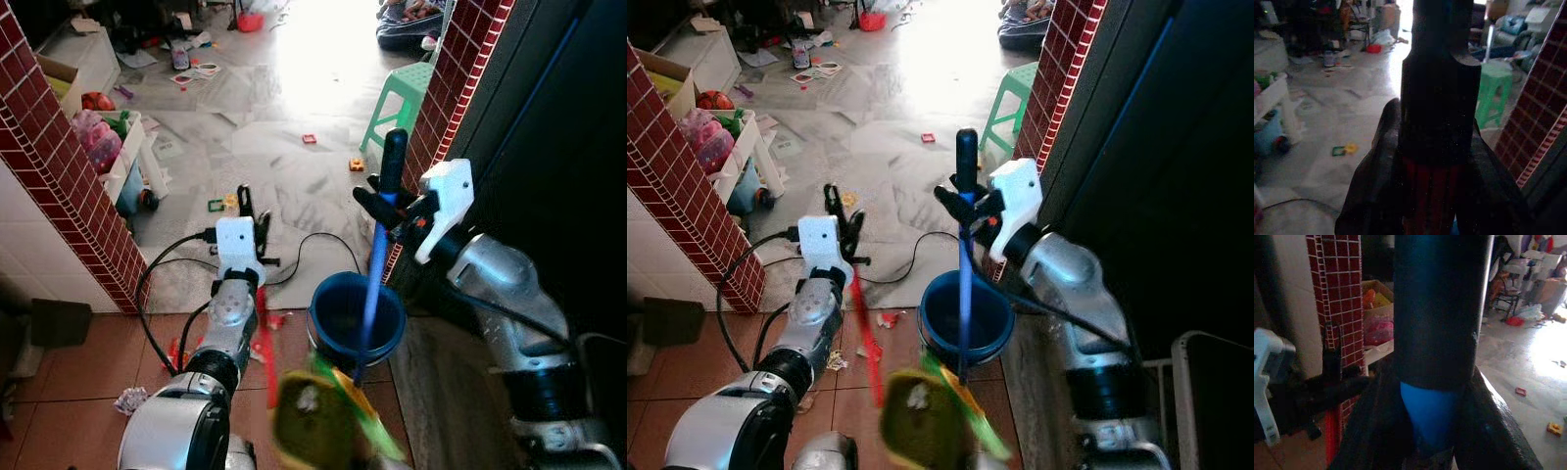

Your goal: Sweep floor

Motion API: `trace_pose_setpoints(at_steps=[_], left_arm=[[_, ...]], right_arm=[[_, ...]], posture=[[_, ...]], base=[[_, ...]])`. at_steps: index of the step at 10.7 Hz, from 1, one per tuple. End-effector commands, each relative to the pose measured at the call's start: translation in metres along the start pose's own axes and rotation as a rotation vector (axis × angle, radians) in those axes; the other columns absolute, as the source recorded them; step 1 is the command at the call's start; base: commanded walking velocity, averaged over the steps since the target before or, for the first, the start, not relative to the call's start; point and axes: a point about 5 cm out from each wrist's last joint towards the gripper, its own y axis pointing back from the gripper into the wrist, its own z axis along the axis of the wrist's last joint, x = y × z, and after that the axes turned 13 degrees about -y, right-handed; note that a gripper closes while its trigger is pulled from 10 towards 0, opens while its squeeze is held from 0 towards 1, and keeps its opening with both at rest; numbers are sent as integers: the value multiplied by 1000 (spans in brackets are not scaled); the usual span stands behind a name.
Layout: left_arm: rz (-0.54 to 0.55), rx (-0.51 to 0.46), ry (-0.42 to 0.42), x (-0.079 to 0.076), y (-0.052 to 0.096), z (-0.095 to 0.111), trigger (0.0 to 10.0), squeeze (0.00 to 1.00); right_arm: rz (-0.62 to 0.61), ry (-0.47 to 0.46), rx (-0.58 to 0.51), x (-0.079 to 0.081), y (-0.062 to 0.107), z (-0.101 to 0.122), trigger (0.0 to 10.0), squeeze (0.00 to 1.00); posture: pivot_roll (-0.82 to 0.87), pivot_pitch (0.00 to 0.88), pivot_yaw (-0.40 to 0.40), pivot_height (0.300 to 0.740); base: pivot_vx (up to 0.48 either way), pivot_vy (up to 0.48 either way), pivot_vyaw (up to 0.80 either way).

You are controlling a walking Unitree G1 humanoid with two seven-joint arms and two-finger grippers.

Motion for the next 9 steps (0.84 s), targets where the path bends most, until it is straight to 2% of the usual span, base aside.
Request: trace_pose_setpoints(at_steps=[1, 3, 4, 6, 8, 9], left_arm=[[22, -64, 44, 5, -7, 15, 10000, 0], [43, -95, 58, 8, -9, 22, 10000, 0], [30, -97, 63, 13, -8, 23, 10000, 0], [35, -122, 22, 21, -5, 29, 10000, 0], [19, -164, 20, 29, 4, 42, 10000, 0], [14, -182, 32, 31, 11, 49, 10000, 0]], right_arm=[[-7, 43, -56, 2, -2, 10, 10000, 0], [-79, 42, -69, -6, -3, 10, 10000, 0], [-160, 93, -78, -17, 0, 9, 10000, 0], [-214, 139, -92, -22, 7, 7, 10000, 0], [-316, 201, -85, -31, 19, -5, 10000, 0], [-358, 184, -70, -33, 25, -16, 10000, 0]], posture=[[-63, 9, -34, 740], [-60, 8, -34, 740], [-58, 7, -30, 740], [-55, 8, -21, 740], [-47, 11, -15, 740], [-41, 9, -15, 740]], base=[[0, 0, 0], [0, 0, 0], [0, 0, 0], [0, 0, 0], [0, 0, 0], [0, 0, 0]])
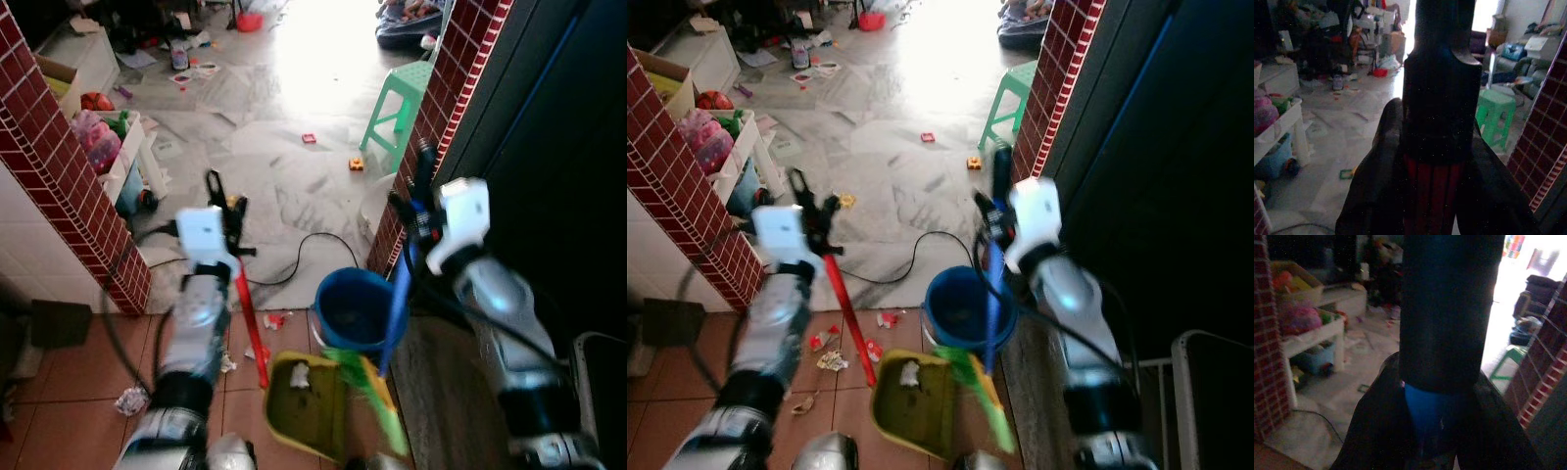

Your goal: Sweep floor

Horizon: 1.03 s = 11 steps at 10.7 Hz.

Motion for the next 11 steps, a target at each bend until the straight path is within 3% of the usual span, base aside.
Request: trace_pose_setpoints(at_steps=[1, 4, 6, 8, 10, 11], left_arm=[[-11, -79, 31, -1, -3, 22, 10000, 0], [-31, -45, 21, 12, 19, 34, 10000, 0], [-48, -57, 9, 14, 15, 47, 10000, 0], [-82, -41, 36, 15, 17, 56, 10000, 0], [-43, -66, 51, 27, 15, 69, 10000, 0], [-18, -89, 85, 36, 11, 81, 10000, 0]], right_arm=[[-43, 56, -32, -7, 3, 4, 10000, 0], [-153, 66, 1, -23, 11, -9, 10000, 0], [-246, 24, 69, -33, 12, -22, 10000, 0], [-255, 4, 59, -28, 9, -31, 10000, 0], [-292, -13, 69, -35, 15, -38, 10000, 0], [-309, -12, 89, -40, 19, -43, 10000, 0]], posture=[[-40, 8, -14, 740], [-27, 17, -38, 740], [-35, 25, -77, 740], [-30, 12, -19, 740], [-32, 1, -8, 740], [-29, 1, -14, 740]], base=[[0, 0, 0], [0, 0, 0], [0, 0, 0], [0, 0, -800], [0, 0, -800], [0, 0, 0]])
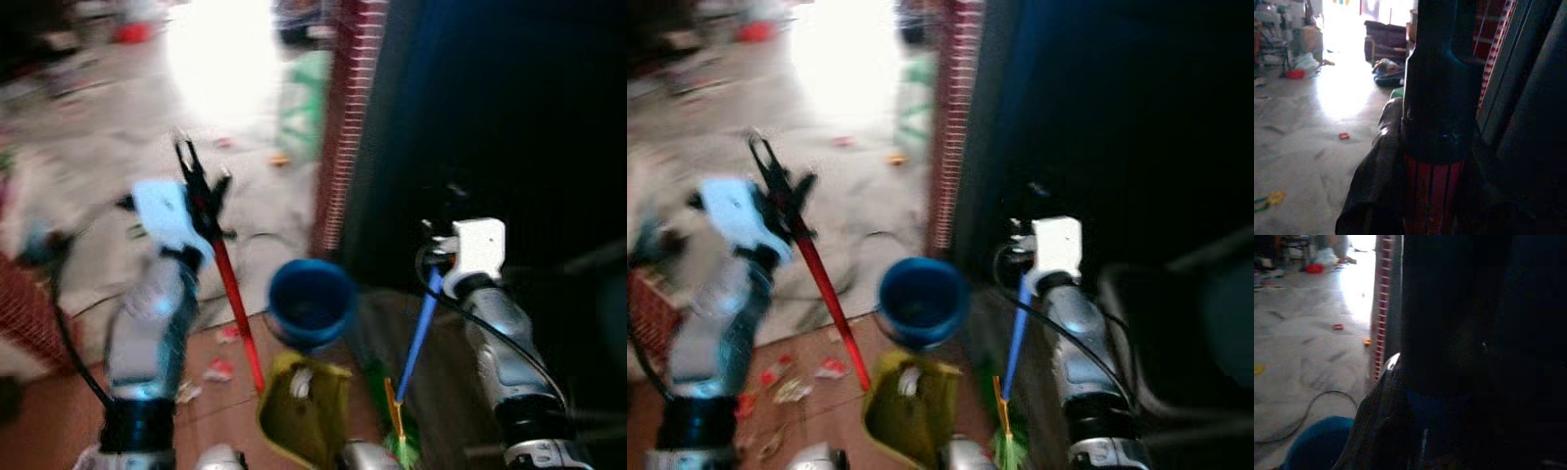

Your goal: Sweep floor

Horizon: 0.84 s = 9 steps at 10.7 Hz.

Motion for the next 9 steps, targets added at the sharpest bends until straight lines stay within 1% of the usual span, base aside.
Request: trace_pose_setpoints(at_steps=[1, 4, 5, 6, 7, 8, 9], left_arm=[[22, -84, 48, 6, -3, 22, 10000, 0], [33, -138, 145, 18, -13, 49, 10000, 0], [38, -155, 157, 20, -15, 55, 10000, 0], [64, -193, 165, 27, -20, 67, 10000, 0], [77, -216, 192, 32, -25, 78, 10000, 0], [93, -244, 186, 36, -29, 87, 10000, 0], [131, -274, 166, 43, -34, 95, 10000, 0]], right_arm=[[-7, 14, 10, -3, 0, -2, 10000, 0], [7, 28, 12, -4, -5, -2, 10000, 0], [7, 28, 11, -5, -5, -2, 10000, 0], [11, 29, 13, -4, -6, -3, 10000, 0], [18, 32, 14, -4, -6, -3, 10000, 0], [22, 33, 14, -3, -6, -3, 10000, 0], [23, 34, 13, -3, -7, -3, 10000, 0]], posture=[[-29, 1, -14, 740], [-29, 9, -26, 740], [-29, 11, -28, 740], [-27, 11, -29, 740], [-31, 16, -32, 740], [-30, 15, -31, 740], [-31, 18, -30, 740]], base=[[0, 0, 0], [0, 0, 0], [0, 0, 0], [0, 0, 0], [0, 0, 0], [0, 0, 0], [0, 0, 0]])
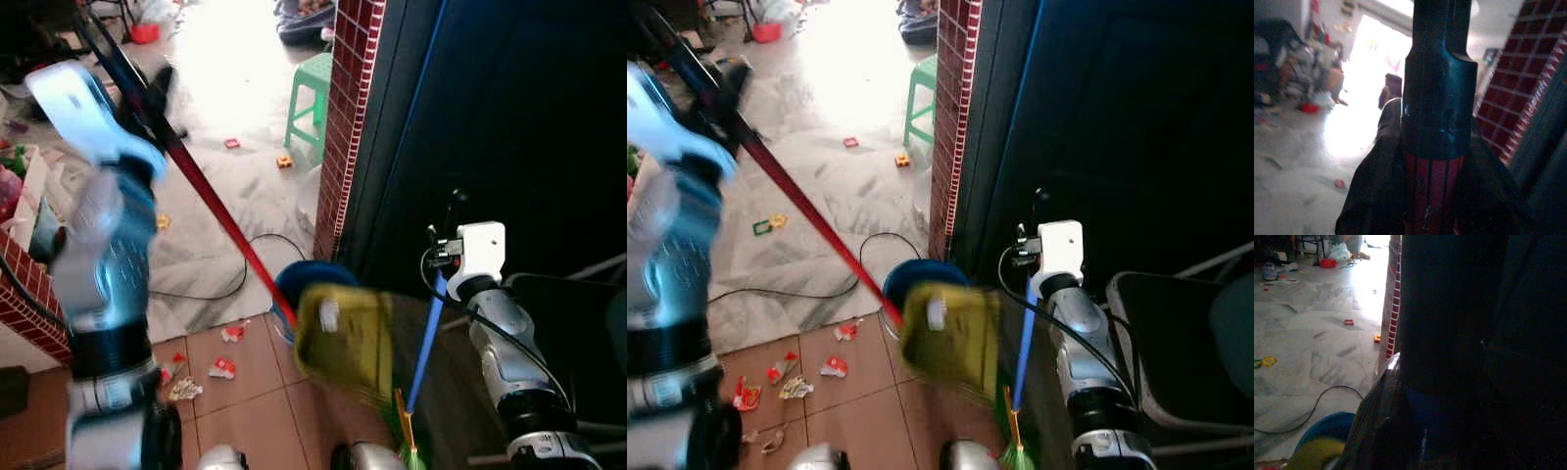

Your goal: Sweep floor

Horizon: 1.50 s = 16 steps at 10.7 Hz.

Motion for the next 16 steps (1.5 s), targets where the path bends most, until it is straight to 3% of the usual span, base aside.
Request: trace_pose_setpoints(at_steps=[1, 3, 5, 7, 9, 13, 14, 16], left_arm=[[53, -86, -31, 7, -6, 17, 10000, 0], [200, -130, -160, 27, -20, 23, 10000, 0], [265, -143, -238, 28, -30, 15, 10000, 0], [250, -183, -289, 3, -36, 6, 10000, 0], [291, -279, -349, -33, -43, 5, 10000, 0], [275, -354, -370, -72, -52, 4, 10000, 0], [260, -384, -400, -83, -50, 2, 10000, 0], [110, -383, -411, -117, -38, -20, 10000, 0]], right_arm=[[7, 24, -10, -2, -2, 4, 10000, 0], [8, 23, -14, 0, -1, 4, 10000, 0], [6, 22, -20, 0, 0, 5, 10000, 0], [11, 19, -26, 2, 0, 6, 10000, 0], [21, 13, -39, 8, -1, 9, 10000, 0], [14, 12, -49, 7, 4, 10, 10000, 0], [14, 10, -52, 8, 6, 10, 10000, 0], [12, 12, -59, 6, 10, 13, 10000, 0]], posture=[[-30, 20, -29, 740], [-35, 23, -24, 740], [-38, 26, -26, 740], [-40, 29, -29, 740], [-59, 30, -25, 740], [-89, 37, -5, 740], [-105, 38, 5, 740], [-113, 38, 10, 740]], base=[[0, 0, 0], [0, 0, 0], [0, 0, 0], [0, 0, 0], [0, 0, 0], [0, 0, 0], [0, 0, 0], [0, 0, 0]])
